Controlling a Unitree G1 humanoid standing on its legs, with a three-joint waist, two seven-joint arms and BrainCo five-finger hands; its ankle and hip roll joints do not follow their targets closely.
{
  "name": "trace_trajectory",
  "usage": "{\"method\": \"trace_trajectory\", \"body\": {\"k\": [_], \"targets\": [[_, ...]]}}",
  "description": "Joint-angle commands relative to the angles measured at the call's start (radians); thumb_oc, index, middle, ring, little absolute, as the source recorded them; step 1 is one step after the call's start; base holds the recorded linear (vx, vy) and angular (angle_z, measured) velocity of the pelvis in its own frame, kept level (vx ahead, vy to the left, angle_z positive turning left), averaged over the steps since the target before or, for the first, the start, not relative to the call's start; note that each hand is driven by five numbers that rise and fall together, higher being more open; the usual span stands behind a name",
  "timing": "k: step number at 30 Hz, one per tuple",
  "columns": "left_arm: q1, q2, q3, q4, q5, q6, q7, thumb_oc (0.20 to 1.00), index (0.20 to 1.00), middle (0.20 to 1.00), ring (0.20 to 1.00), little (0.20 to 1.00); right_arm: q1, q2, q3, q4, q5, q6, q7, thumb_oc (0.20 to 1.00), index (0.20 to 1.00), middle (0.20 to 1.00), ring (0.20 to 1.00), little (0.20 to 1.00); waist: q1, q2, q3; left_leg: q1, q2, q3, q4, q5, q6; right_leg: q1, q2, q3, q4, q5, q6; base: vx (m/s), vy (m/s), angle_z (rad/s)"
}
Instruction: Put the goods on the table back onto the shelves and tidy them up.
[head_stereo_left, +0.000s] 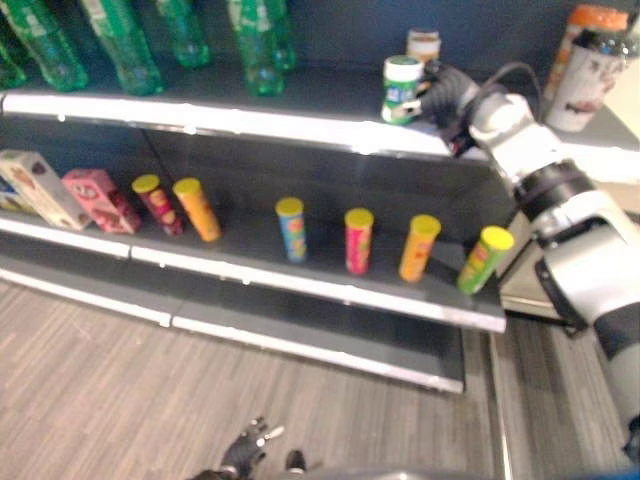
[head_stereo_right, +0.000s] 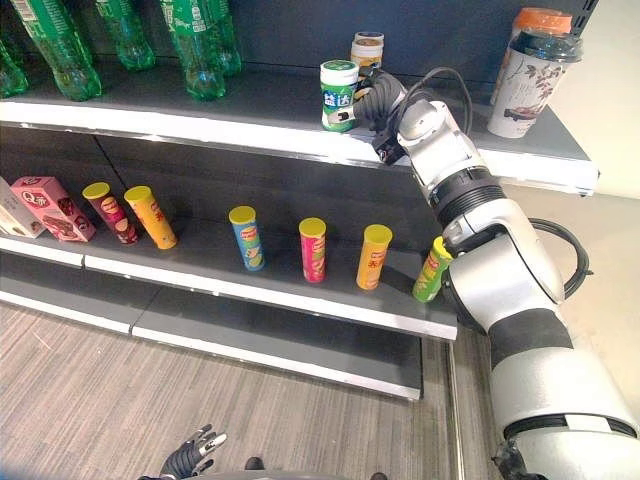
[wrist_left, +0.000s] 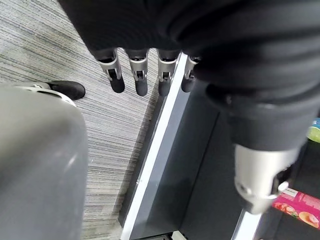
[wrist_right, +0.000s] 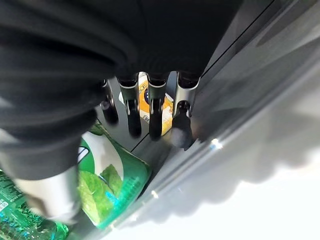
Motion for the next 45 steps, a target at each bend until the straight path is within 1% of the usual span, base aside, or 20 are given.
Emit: {"method": "trace_trajectory", "body": {"k": [1,10,12,14,16,19,20,21,22,23,24,26,29,33,37,38,40,41,43,45], "targets": [[-0.071,0.048,-0.038,0.005,0.003,-0.044,0.002,1.0,1.0,1.0,1.0,1.0,-0.175,-0.035,0.057,0.092,-0.021,-0.019,-0.019,1.0,1.0,1.0,1.0,1.0,0.022,-0.05,0.054,0.164,-0.02,0.055,0.008,-0.115,-0.035,-0.011,-0.069,0.013,0.008,0.109,0.043,0.0,0.0,0.0],[-0.076,0.042,-0.041,0.008,0.001,-0.046,0.003,1.0,1.0,1.0,1.0,1.0,-0.179,-0.059,0.052,0.079,-0.033,-0.037,-0.053,1.0,1.0,1.0,1.0,1.0,0.015,-0.05,0.053,0.169,-0.023,0.061,0.008,-0.118,-0.033,-0.01,-0.068,0.019,0.008,0.109,0.044,0.0,0.0,0.0],[-0.076,0.041,-0.036,0.002,0.001,-0.046,0.005,1.0,1.0,1.0,1.0,1.0,-0.172,-0.085,0.046,0.007,-0.033,-0.049,-0.081,1.0,1.0,1.0,1.0,1.0,0.011,-0.051,0.055,0.171,-0.023,0.061,0.008,-0.121,-0.031,-0.014,-0.068,0.023,0.008,0.111,0.043,-0.01,0.019,-0.01],[-0.08,0.038,-0.012,-0.008,0.005,-0.042,0.017,1.0,1.0,1.0,1.0,1.0,-0.147,-0.17,-0.002,-0.259,-0.035,-0.064,-0.175,1.0,1.0,1.0,1.0,1.0,-0.004,-0.063,0.064,0.186,-0.033,0.074,0.011,-0.129,-0.015,-0.027,-0.068,0.048,0.008,0.124,0.051,-0.03,0.062,-0.07],[-0.082,0.037,0.002,-0.005,0.005,-0.042,0.02,1.0,1.0,1.0,1.0,1.0,-0.137,-0.187,-0.025,-0.335,-0.037,-0.066,-0.206,1.0,1.0,1.0,1.0,1.0,-0.008,-0.069,0.07,0.186,-0.038,0.079,0.022,-0.137,-0.009,-0.033,-0.071,0.059,0.008,0.134,0.056,-0.04,0.059,-0.25],[-0.08,0.044,0.019,-0.007,0.003,-0.042,0.019,1.0,1.0,1.0,1.0,1.0,-0.112,-0.244,-0.091,-0.509,-0.012,-0.081,-0.274,1.0,1.0,1.0,1.0,1.0,-0.017,-0.089,0.084,0.188,-0.062,0.097,0.02,-0.153,0.01,-0.071,-0.082,0.096,0.008,0.205,0.083,-0.08,0.117,-0.29],[-0.086,0.053,0.036,0.003,0.007,-0.047,0.02,1.0,1.0,1.0,1.0,1.0,-0.101,-0.28,-0.114,-0.639,0.009,-0.098,-0.296,1.0,1.0,1.0,1.0,1.0,-0.032,-0.104,0.093,0.19,-0.081,0.112,0.008,-0.156,0.022,-0.105,-0.086,0.124,0.008,0.278,0.095,-0.14,0.162,-0.46],[-0.081,0.055,0.048,-0.002,0.005,-0.048,0.019,1.0,1.0,1.0,1.0,1.0,-0.093,-0.283,-0.137,-0.684,0.015,-0.104,-0.312,1.0,1.0,1.0,1.0,1.0,-0.035,-0.111,0.097,0.188,-0.083,0.13,0.008,-0.162,0.023,-0.125,-0.089,0.125,0.008,0.317,0.095,-0.24,0.17,-0.8],[-0.084,0.07,0.07,-0.001,-0.001,-0.051,0.012,1.0,1.0,1.0,1.0,1.0,-0.082,-0.3,-0.15,-0.792,0.055,-0.125,-0.311,1.0,1.0,1.0,1.0,1.0,-0.05,-0.127,0.107,0.184,-0.084,0.174,0.008,-0.159,0.023,-0.167,-0.092,0.123,0.008,0.378,0.095,-0.17,0.087,-1.05],[-0.084,0.071,0.07,-0.001,-0.001,-0.051,0.012,1.0,1.0,1.0,1.0,1.0,-0.08,-0.3,-0.152,-0.794,0.056,-0.124,-0.311,1.0,1.0,1.0,1.0,1.0,-0.047,-0.128,0.107,0.184,-0.084,0.177,0.008,-0.16,0.023,-0.169,-0.091,0.126,0.008,0.379,0.095,-0.19,0.059,-1.29],[-0.084,0.081,0.071,-0.009,-0.001,-0.054,0.015,1.0,1.0,1.0,1.0,1.0,-0.081,-0.289,-0.16,-0.824,0.078,-0.138,-0.327,1.0,1.0,1.0,1.0,1.0,-0.05,-0.134,0.112,0.18,-0.079,0.195,0.008,-0.159,0.024,-0.182,-0.089,0.116,0.008,0.388,0.095,-0.12,0.021,-1.09],[-0.09,0.102,0.089,-0.016,0.004,-0.055,0.019,1.0,1.0,1.0,1.0,1.0,-0.052,-0.297,-0.174,-0.913,0.142,-0.17,-0.304,1.0,1.0,1.0,1.0,1.0,-0.06,-0.142,0.118,0.168,-0.057,0.23,0.008,-0.146,0.026,-0.169,-0.087,0.081,0.01,0.353,0.095,-0.21,0.053,-0.82],[-0.091,0.116,0.107,-0.034,0.001,-0.052,0.023,1.0,1.0,1.0,1.0,1.0,0.0,-0.325,-0.176,-1.05,0.233,-0.214,-0.294,1.0,1.0,1.0,1.0,1.0,-0.072,-0.155,0.11,0.139,-0.024,0.27,0.008,-0.123,0.023,-0.133,-0.073,0.072,0.038,0.309,0.095,-0.2,0.032,-0.63],[-0.102,0.126,0.102,-0.036,0.0,-0.054,0.031,1.0,1.0,1.0,1.0,1.0,0.018,-0.397,-0.162,-1.138,0.325,-0.258,-0.301,1.0,1.0,1.0,1.0,1.0,-0.085,-0.175,0.084,0.083,0.015,0.336,0.008,-0.091,0.016,-0.091,-0.062,0.056,0.104,0.252,0.092,-0.21,0.025,-0.34],[-0.103,0.126,0.102,-0.037,0.0,-0.053,0.032,1.0,1.0,1.0,1.0,1.0,0.017,-0.398,-0.162,-1.138,0.325,-0.259,-0.301,1.0,1.0,1.0,1.0,1.0,-0.083,-0.176,0.08,0.078,0.014,0.339,0.008,-0.089,0.016,-0.098,-0.062,0.06,0.106,0.253,0.091,-0.07,0.009,-0.52],[-0.074,0.122,0.095,-0.049,-0.013,-0.062,0.034,1.0,1.0,1.0,1.0,1.0,-0.007,-0.454,-0.118,-1.135,0.4,-0.288,-0.31,1.0,1.0,1.0,1.0,1.0,-0.092,-0.196,0.051,0.084,0.047,0.443,0.008,-0.086,0.006,-0.011,-0.049,-0.019,0.185,0.238,0.095,-0.25,0.023,-0.09],[-0.07,0.117,0.1,-0.038,-0.012,-0.065,0.033,1.0,1.0,1.0,1.0,1.0,-0.014,-0.465,-0.113,-1.114,0.423,-0.289,-0.312,1.0,1.0,1.0,1.0,1.0,-0.096,-0.209,0.042,0.094,0.057,0.495,0.008,-0.076,0.002,0.014,-0.049,-0.066,0.206,0.26,0.095,-0.2,0.0,-1.85],[-0.069,0.118,0.101,-0.038,-0.012,-0.066,0.033,1.0,1.0,1.0,1.0,1.0,-0.014,-0.466,-0.113,-1.113,0.424,-0.29,-0.311,1.0,1.0,1.0,1.0,1.0,-0.094,-0.21,0.043,0.097,0.057,0.498,0.008,-0.076,0.001,0.015,-0.048,-0.064,0.204,0.262,0.095,-0.15,-0.024,-2.76],[-0.045,0.112,0.12,-0.04,-0.019,-0.068,0.033,1.0,1.0,1.0,1.0,1.0,-0.008,-0.504,-0.112,-1.094,0.414,-0.286,-0.32,1.0,1.0,1.0,1.0,1.0,-0.098,-0.223,0.024,0.095,0.077,0.595,0.008,-0.053,0.007,0.049,-0.055,-0.15,0.249,0.312,0.095,-0.25,-0.043,-1.15],[-0.042,0.11,0.126,-0.039,-0.021,-0.07,0.033,1.0,1.0,1.0,1.0,1.0,-0.001,-0.507,-0.114,-1.093,0.416,-0.286,-0.318,1.0,1.0,1.0,1.0,1.0,-0.097,-0.225,0.022,0.095,0.084,0.619,0.008,-0.045,0.006,0.054,-0.055,-0.159,0.254,0.323,0.095,-0.17,-0.04,-0.91]]}}
